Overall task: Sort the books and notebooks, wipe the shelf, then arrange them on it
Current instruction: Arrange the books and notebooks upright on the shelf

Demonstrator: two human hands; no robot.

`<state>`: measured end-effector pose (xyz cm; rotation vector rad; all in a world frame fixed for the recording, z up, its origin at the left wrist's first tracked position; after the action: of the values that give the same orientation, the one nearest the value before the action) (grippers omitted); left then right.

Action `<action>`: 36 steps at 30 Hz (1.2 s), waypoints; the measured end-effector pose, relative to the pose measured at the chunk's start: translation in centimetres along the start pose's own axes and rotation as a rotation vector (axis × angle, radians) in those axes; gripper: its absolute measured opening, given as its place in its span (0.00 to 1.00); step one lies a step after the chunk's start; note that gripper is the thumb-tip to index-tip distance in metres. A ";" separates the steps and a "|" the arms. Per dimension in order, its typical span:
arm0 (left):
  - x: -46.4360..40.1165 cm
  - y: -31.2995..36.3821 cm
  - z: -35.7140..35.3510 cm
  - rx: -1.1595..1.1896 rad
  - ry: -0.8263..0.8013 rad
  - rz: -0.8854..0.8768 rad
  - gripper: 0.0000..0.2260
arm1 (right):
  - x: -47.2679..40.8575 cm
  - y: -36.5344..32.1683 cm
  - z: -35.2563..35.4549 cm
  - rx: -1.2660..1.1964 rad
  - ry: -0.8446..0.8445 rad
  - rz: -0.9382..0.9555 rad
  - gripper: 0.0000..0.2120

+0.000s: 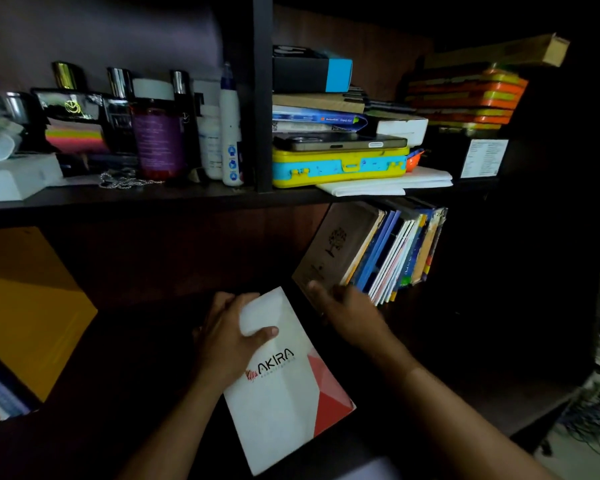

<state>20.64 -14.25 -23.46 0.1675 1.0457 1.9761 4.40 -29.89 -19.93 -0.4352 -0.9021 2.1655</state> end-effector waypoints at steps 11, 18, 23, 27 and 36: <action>0.7 1.0 0.4 0.721 -0.042 0.201 0.15 | 3.5 1.0 -2.7 -0.879 -0.011 0.195 0.12; 1.6 1.7 -0.2 0.286 0.169 0.011 0.25 | 3.3 1.9 -2.4 -0.414 0.518 0.195 0.15; 2.0 6.3 -2.1 0.064 0.311 -0.038 0.27 | 3.4 0.9 -2.2 -0.330 0.492 0.295 0.08; -1.8 10.8 -5.4 -0.001 0.287 -0.157 0.26 | 3.2 1.7 -2.1 -0.383 0.587 0.337 0.08; -5.2 11.4 -12.6 0.187 -0.011 -0.292 0.32 | 2.4 3.3 -1.6 -0.649 0.626 0.229 0.12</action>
<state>10.67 -28.84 -21.87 0.1195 1.1770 1.6145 2.02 -28.88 -23.49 -1.4952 -1.1950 1.6907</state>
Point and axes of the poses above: each hand's wrist, its own x-axis away from the middle knuckle, its own z-axis out of the back of the hand, y = z × x, the point moved 3 cm from there along -x, towards the middle knuckle, and after that the axes turned 5 degrees about -y, right-handed, at the moved point
